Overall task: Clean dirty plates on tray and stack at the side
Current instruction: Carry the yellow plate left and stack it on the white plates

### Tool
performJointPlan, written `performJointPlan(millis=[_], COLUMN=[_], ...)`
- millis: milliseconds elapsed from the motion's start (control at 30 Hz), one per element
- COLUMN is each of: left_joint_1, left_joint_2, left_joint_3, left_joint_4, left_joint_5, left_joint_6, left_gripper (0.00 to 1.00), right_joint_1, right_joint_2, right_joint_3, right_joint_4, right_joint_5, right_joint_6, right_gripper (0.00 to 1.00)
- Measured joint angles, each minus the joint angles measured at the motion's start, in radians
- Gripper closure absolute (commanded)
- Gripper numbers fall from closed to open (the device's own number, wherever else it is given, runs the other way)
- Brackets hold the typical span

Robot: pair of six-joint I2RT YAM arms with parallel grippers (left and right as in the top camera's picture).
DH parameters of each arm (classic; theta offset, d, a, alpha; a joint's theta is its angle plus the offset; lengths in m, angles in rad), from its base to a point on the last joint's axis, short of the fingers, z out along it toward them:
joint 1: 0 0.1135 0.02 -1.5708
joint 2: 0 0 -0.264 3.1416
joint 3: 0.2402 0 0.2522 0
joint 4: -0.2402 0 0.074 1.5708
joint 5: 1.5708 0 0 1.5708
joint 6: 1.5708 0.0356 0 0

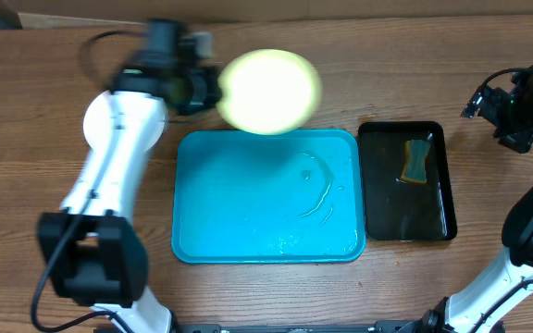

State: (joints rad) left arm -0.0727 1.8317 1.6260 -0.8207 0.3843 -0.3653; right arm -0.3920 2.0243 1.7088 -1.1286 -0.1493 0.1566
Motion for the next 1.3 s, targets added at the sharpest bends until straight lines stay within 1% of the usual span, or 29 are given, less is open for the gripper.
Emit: performJointPlan(millis=[133, 200, 400, 533, 700, 867, 900, 933, 967, 1000, 1033, 1100, 1200, 1267, 1300], left_joint_1=[0.231, 0.319, 0.492, 0.55, 0.557, 0.557, 0.557, 0.557, 0.557, 0.557, 0.557, 0.557, 0.557, 0.557, 0.557], left_joint_2=[0.002, 0.003, 0.011, 0.046, 0.104, 0.192, 0.204, 0.217, 0.23, 0.238, 0.245, 0.248, 0.248, 0.248, 0.248], left_joint_3=[0.0, 0.0, 0.0, 0.0, 0.0, 0.0, 0.0, 0.0, 0.0, 0.0, 0.0, 0.0, 0.0, 0.0, 0.0], left_joint_4=[-0.056, -0.071, -0.093, -0.092, -0.064, -0.014, -0.007, 0.002, 0.013, 0.023, 0.03, 0.039, 0.048, 0.046, 0.047], left_joint_5=[-0.003, -0.021, -0.111, -0.212, -0.319, -0.372, -0.375, -0.378, -0.378, -0.378, -0.373, -0.347, -0.246, -0.126, -0.039], left_joint_6=[-0.004, -0.006, -0.01, -0.011, -0.023, -0.026, -0.025, -0.025, -0.023, -0.025, -0.027, -0.026, -0.006, 0.031, 0.06], left_gripper=[0.96, 0.96, 0.96, 0.95, 0.96, 0.96, 0.92, 0.78, 0.6, 0.46, 0.39, 0.35, 0.32, 0.32, 0.28], right_joint_1=[0.0, 0.0, 0.0, 0.0, 0.0, 0.0, 0.0, 0.0, 0.0, 0.0, 0.0, 0.0, 0.0, 0.0, 0.0], right_joint_2=[0.0, 0.0, 0.0, 0.0, 0.0, 0.0, 0.0, 0.0, 0.0, 0.0, 0.0, 0.0, 0.0, 0.0, 0.0], right_joint_3=[0.0, 0.0, 0.0, 0.0, 0.0, 0.0, 0.0, 0.0, 0.0, 0.0, 0.0, 0.0, 0.0, 0.0, 0.0], right_joint_4=[0.0, 0.0, 0.0, 0.0, 0.0, 0.0, 0.0, 0.0, 0.0, 0.0, 0.0, 0.0, 0.001, 0.0, 0.0], right_joint_5=[0.0, 0.0, 0.0, 0.0, 0.0, 0.0, 0.0, 0.0, 0.0, 0.0, 0.0, 0.0, 0.0, 0.0, 0.0], right_joint_6=[0.0, 0.0, 0.0, 0.0, 0.0, 0.0, 0.0, 0.0, 0.0, 0.0, 0.0, 0.0, 0.0, 0.0, 0.0], right_gripper=[0.0, 0.0, 0.0, 0.0, 0.0, 0.0, 0.0, 0.0, 0.0, 0.0, 0.0, 0.0, 0.0, 0.0, 0.0])
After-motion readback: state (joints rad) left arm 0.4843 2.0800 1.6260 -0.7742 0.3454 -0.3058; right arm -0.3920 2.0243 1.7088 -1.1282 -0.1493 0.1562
